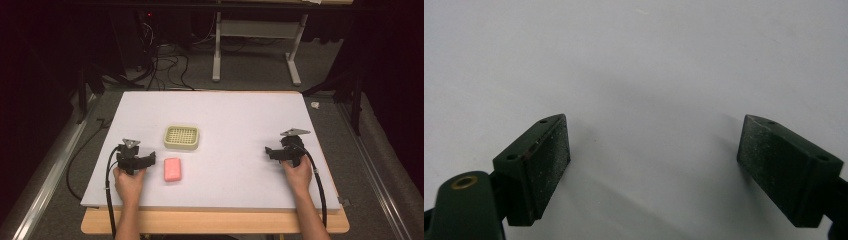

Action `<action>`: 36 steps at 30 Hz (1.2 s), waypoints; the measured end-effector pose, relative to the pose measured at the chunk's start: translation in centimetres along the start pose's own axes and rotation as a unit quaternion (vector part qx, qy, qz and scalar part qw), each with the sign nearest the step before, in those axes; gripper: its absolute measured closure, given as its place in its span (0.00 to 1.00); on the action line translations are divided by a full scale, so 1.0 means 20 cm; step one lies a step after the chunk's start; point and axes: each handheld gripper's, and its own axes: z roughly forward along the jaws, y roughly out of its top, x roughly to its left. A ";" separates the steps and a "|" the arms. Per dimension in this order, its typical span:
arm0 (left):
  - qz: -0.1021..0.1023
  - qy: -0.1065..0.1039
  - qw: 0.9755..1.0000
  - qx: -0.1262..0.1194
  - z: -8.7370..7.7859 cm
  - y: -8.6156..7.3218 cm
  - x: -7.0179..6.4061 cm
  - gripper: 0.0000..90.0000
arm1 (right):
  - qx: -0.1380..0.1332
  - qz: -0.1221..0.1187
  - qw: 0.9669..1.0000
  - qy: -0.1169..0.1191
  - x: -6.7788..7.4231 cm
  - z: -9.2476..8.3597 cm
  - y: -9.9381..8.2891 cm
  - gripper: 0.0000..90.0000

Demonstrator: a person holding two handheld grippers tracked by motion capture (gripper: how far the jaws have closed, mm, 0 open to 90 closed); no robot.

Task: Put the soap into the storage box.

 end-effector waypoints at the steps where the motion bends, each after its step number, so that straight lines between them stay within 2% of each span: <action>1: 0.000 0.000 1.000 0.000 0.00 0.00 0.00 0.18 | 0.000 0.000 1.000 0.000 0.00 0.00 0.00 0.16; 23: -0.002 -0.003 1.000 0.006 0.00 0.01 0.01 0.17 | 0.000 0.000 1.000 0.000 0.00 0.00 0.00 0.16; 30: -0.013 -0.022 1.000 0.006 -0.01 0.01 0.01 0.13 | 0.000 0.000 1.000 0.000 0.00 0.00 0.00 0.16; 36: 0.003 -0.042 0.999 -0.008 -0.07 0.01 -0.02 0.12 | 0.000 0.000 1.000 0.000 0.00 0.00 0.00 0.16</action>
